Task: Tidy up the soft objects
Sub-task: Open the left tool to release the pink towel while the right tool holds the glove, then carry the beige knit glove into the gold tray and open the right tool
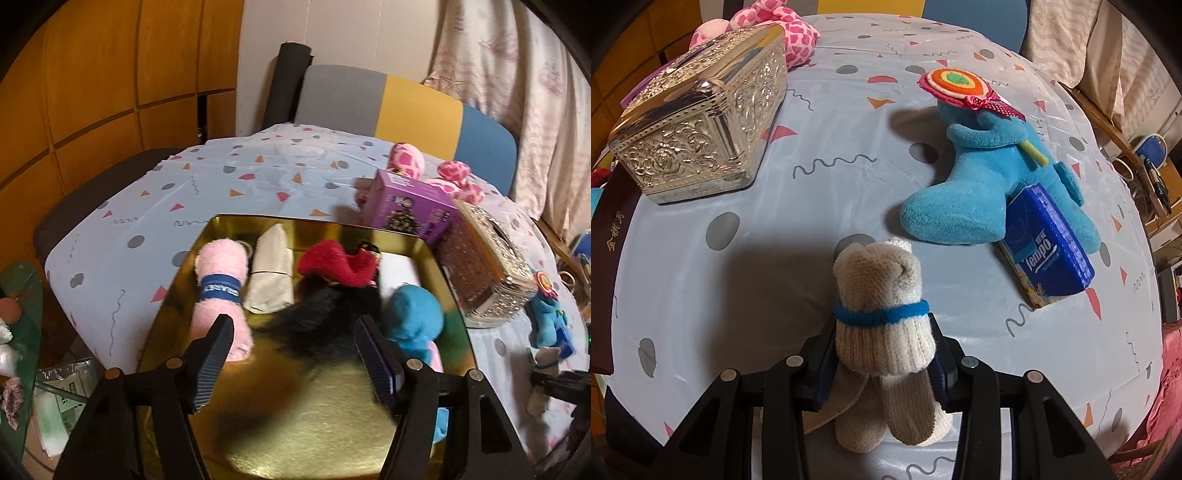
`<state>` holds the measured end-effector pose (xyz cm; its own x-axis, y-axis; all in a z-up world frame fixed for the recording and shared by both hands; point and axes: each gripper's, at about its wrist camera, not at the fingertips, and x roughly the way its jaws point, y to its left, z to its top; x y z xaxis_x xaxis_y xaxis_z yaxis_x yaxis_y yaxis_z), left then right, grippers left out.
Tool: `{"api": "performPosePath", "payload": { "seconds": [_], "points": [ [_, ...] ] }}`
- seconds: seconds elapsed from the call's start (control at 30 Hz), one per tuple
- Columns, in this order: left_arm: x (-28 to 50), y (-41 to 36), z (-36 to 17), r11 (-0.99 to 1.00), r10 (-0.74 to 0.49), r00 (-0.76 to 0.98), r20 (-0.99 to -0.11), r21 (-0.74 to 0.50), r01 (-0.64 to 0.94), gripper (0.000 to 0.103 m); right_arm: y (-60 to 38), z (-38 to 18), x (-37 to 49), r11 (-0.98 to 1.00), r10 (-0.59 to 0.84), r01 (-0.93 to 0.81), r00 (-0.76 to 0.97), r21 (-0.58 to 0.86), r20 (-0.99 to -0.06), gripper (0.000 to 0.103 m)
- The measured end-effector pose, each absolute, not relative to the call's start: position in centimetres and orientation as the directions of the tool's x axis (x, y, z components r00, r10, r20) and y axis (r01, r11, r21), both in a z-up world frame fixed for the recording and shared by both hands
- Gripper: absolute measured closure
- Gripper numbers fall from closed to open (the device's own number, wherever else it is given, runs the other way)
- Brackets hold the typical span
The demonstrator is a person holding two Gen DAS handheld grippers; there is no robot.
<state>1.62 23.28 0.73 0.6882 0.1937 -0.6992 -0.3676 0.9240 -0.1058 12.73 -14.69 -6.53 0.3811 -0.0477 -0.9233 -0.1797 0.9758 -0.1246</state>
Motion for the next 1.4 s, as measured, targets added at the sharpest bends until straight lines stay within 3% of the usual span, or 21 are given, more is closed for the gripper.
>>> {"api": "performPosePath", "payload": {
  "seconds": [0.53, 0.8, 1.1, 1.4],
  "points": [
    [0.6, 23.1, 0.4, 0.927, 0.190, 0.691, -0.698, -0.105, -0.361, 0.032, -11.4, -5.9, 9.4, 0.970, 0.115, -0.243, 0.331, 0.033, -0.937, 0.064],
    [-0.2, 24.8, -0.1, 0.909, 0.211, 0.679, -0.703, -0.114, -0.400, 0.032, -8.0, -2.6, 8.6, 0.949, 0.228, -0.291, 0.375, 0.120, -0.898, 0.067],
    [-1.6, 28.6, 0.4, 0.854, 0.276, 0.669, -0.691, -0.144, -0.501, 0.032, -0.1, 3.3, 7.1, 0.822, 0.455, -0.526, 0.378, 0.218, -0.806, 0.067],
    [-3.3, 31.7, 0.7, 0.804, 0.328, 0.655, -0.681, -0.163, -0.572, 0.032, 11.5, 4.5, 5.6, 0.601, 0.596, -0.753, 0.199, 0.268, -0.778, 0.067]
  ]
}}
